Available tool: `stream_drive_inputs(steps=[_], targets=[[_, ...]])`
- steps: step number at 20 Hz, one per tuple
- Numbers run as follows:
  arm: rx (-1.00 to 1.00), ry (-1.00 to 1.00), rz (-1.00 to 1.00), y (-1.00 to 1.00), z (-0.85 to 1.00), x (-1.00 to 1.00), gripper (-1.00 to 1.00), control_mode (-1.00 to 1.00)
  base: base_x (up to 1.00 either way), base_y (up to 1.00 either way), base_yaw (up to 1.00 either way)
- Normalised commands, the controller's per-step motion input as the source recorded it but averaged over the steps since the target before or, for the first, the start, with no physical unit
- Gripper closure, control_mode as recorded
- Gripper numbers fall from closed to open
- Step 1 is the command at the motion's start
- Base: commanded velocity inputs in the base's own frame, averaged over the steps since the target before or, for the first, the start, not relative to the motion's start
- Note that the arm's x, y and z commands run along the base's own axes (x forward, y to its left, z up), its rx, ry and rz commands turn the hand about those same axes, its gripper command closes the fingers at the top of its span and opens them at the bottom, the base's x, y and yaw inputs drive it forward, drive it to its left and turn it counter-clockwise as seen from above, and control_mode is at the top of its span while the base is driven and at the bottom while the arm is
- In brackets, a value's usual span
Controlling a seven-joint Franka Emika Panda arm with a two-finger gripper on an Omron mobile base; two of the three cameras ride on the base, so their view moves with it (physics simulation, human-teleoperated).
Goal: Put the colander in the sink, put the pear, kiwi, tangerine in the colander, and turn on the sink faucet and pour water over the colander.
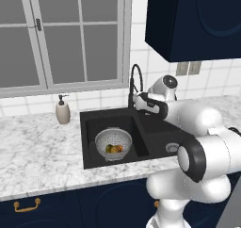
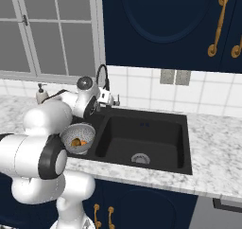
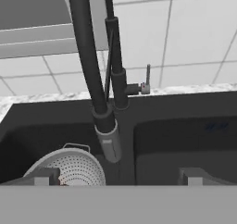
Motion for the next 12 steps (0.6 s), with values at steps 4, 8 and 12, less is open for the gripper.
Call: stream_drive_inputs(steps=[4,8,12], targets=[[0.11,0.01,0.0,0.0,0.01,0.39,-1.0,-1.0,0.0,0.0,0.0],[0.01,0.0,0.0,0.01,-0.02,0.37,-1.0,-1.0,0.0,0.0,0.0],[0.0,0.0,0.0,0.04,-0.13,0.38,-1.0,-1.0,0.0,0.0,0.0]])
